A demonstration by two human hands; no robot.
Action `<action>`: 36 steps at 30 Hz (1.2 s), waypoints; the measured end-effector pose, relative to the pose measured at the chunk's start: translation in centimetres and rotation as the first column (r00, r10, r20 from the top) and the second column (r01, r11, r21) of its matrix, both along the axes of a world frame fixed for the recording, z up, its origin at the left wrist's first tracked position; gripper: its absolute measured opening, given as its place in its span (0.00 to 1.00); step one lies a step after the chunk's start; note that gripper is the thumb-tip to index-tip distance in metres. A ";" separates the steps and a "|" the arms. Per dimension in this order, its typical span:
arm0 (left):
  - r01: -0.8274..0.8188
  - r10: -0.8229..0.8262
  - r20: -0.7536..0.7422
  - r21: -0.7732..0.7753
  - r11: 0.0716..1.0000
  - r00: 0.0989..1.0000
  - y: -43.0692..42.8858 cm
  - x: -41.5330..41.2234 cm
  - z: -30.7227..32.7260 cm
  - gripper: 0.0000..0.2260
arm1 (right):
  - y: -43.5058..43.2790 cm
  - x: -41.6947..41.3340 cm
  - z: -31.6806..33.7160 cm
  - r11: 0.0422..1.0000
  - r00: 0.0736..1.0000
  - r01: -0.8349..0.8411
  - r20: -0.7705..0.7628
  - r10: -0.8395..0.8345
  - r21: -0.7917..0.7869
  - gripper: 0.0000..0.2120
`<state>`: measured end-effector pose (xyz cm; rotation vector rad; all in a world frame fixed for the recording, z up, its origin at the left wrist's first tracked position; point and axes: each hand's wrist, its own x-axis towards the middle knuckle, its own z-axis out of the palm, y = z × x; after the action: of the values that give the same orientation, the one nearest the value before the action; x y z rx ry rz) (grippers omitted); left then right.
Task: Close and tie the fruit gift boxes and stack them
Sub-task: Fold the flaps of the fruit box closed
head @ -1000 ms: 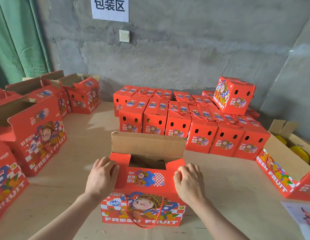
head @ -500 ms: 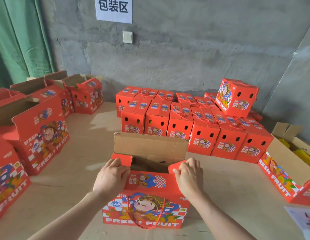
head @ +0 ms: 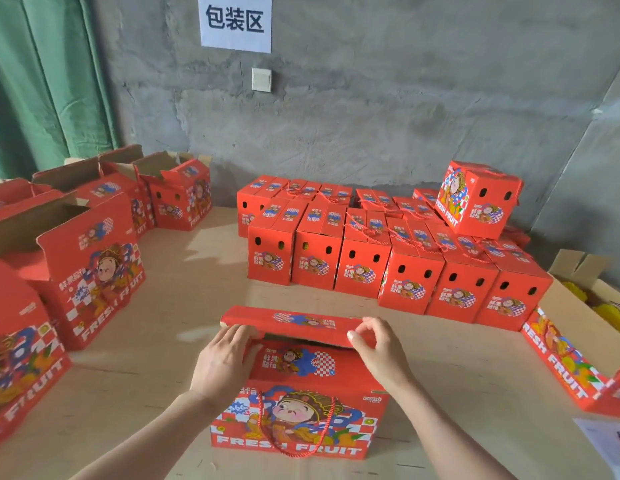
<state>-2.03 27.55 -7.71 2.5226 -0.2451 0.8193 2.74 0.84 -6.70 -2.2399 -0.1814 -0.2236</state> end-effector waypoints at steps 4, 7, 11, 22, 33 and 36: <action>-0.024 0.012 0.072 0.169 0.985 0.997 0.2 1.4 0.7 0.26 | -0.7 0.0 -0.8 0.959 0.991 -0.134 -0.032 0.130 -0.248 0.18; 0.161 0.028 -0.502 0.329 0.931 0.864 1.6 5.1 2.9 0.40 | -1.0 0.5 0.2 0.843 0.973 -0.230 -0.119 0.197 -0.487 0.24; 0.408 0.045 -0.758 0.399 0.821 0.650 2.3 8.1 4.3 0.40 | -2.5 2.2 2.9 0.620 0.945 -0.322 -0.208 0.251 -0.716 0.28; 0.431 -0.113 -0.620 0.392 0.812 0.776 3.5 8.6 2.4 0.45 | -2.4 3.9 2.7 0.500 0.904 -0.418 -0.297 0.307 -0.758 0.26; 0.408 -0.044 -0.696 0.367 0.836 0.717 3.3 8.6 2.0 0.34 | -2.1 3.3 3.2 0.426 0.896 -0.429 -0.314 0.315 -0.796 0.24; 0.395 -0.064 -0.680 0.344 0.852 0.730 3.3 8.5 1.7 0.33 | -2.0 3.0 3.1 0.455 0.896 -0.432 -0.313 0.314 -0.779 0.23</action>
<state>6.42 30.90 -5.97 2.9512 -0.5695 -0.3024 5.71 -1.19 -3.58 -3.0730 -0.8831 0.3460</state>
